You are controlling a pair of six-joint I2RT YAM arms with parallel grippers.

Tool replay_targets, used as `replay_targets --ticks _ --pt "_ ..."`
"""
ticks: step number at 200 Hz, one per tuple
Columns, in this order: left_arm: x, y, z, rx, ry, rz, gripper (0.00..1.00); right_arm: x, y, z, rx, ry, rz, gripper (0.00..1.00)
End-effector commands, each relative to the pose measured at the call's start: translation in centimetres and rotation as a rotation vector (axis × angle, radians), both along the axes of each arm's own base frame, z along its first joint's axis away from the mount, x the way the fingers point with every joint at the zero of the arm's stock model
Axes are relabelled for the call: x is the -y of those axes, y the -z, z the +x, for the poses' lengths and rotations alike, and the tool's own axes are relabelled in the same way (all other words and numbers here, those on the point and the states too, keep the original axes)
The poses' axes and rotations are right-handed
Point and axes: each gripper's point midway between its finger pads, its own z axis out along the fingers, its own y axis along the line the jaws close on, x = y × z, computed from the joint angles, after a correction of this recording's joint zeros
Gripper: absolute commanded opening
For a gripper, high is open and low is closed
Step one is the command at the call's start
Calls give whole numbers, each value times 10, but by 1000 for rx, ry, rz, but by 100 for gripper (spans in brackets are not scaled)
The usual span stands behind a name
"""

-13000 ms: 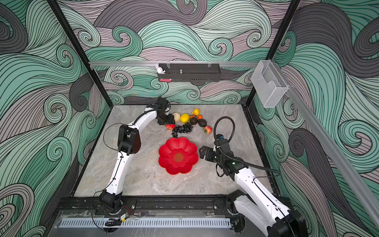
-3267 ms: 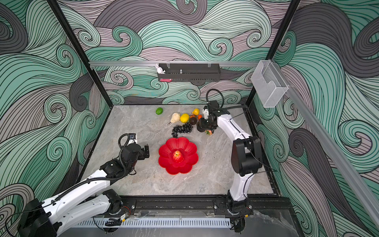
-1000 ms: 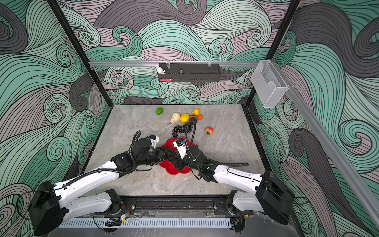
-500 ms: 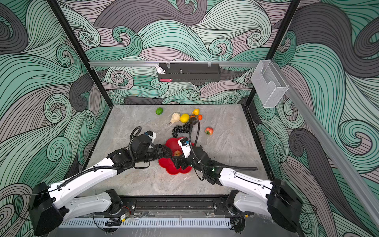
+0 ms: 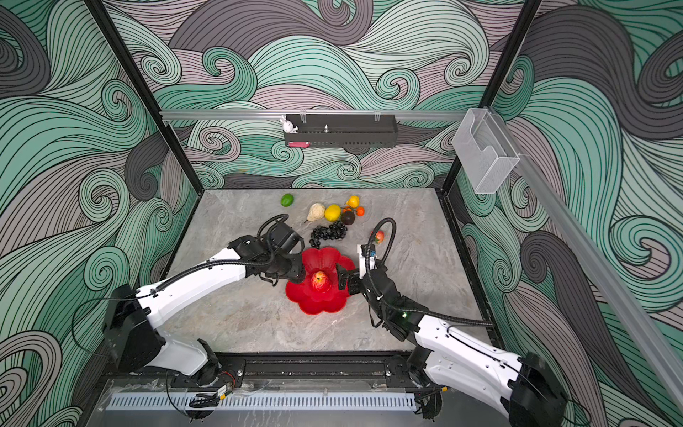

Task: Arrange fruit in a fruit bowl
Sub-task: Place the fruit in the fruit bowl.

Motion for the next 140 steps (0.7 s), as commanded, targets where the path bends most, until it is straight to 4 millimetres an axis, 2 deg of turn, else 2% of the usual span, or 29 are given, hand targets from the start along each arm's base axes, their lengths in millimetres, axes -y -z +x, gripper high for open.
replay_targets --ticks 1,75,140 --pt "-12 12 -11 -86 60 135 47 16 7 2 -28 70 30 100" --pt "10 46 3 -192 58 116 46 21 15 5 -64 92 57 100" --pt "15 72 7 -256 44 101 47 33 14 4 -50 139 77 100"
